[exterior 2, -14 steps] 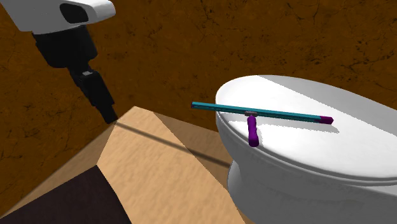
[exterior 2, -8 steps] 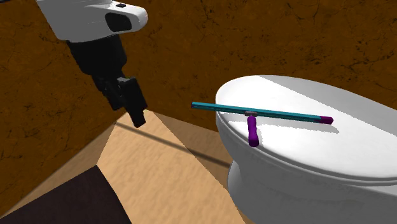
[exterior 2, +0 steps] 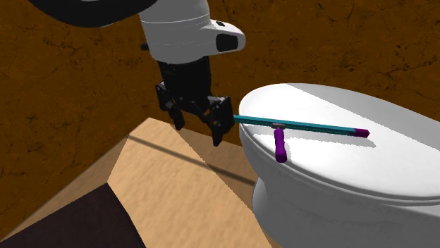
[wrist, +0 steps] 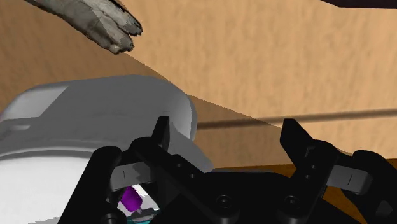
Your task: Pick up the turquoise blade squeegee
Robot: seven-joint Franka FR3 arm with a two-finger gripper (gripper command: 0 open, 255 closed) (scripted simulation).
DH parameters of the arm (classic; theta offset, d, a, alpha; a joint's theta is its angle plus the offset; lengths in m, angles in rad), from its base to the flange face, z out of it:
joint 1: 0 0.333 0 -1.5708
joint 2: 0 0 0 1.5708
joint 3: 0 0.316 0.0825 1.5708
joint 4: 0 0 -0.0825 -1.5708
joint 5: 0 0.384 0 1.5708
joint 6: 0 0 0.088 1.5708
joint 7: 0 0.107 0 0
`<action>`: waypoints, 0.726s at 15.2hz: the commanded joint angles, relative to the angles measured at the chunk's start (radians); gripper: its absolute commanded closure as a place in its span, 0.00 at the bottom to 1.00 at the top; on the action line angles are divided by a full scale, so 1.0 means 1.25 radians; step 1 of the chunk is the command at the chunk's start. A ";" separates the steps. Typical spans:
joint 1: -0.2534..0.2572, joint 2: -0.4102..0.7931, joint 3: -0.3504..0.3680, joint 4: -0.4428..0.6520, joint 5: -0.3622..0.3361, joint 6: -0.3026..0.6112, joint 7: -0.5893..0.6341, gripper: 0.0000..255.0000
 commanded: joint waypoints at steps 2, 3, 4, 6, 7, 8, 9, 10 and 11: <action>0.008 0.093 -0.040 0.075 0.026 0.016 -0.098 0.00; 0.010 0.126 -0.052 0.103 0.039 0.019 -0.131 0.00; 0.011 0.160 -0.062 0.133 0.052 0.021 -0.163 0.00; 0.010 0.230 -0.080 0.196 0.083 0.020 -0.228 0.00; 0.008 0.266 -0.087 0.230 0.100 0.018 -0.260 0.00; 0.005 0.303 -0.092 0.265 0.118 0.014 -0.291 0.00; 0.000 0.340 -0.096 0.303 0.135 0.008 -0.322 0.00; -0.006 0.377 -0.099 0.342 0.153 0.000 -0.351 0.00; -0.013 0.415 -0.100 0.383 0.171 -0.009 -0.380 0.00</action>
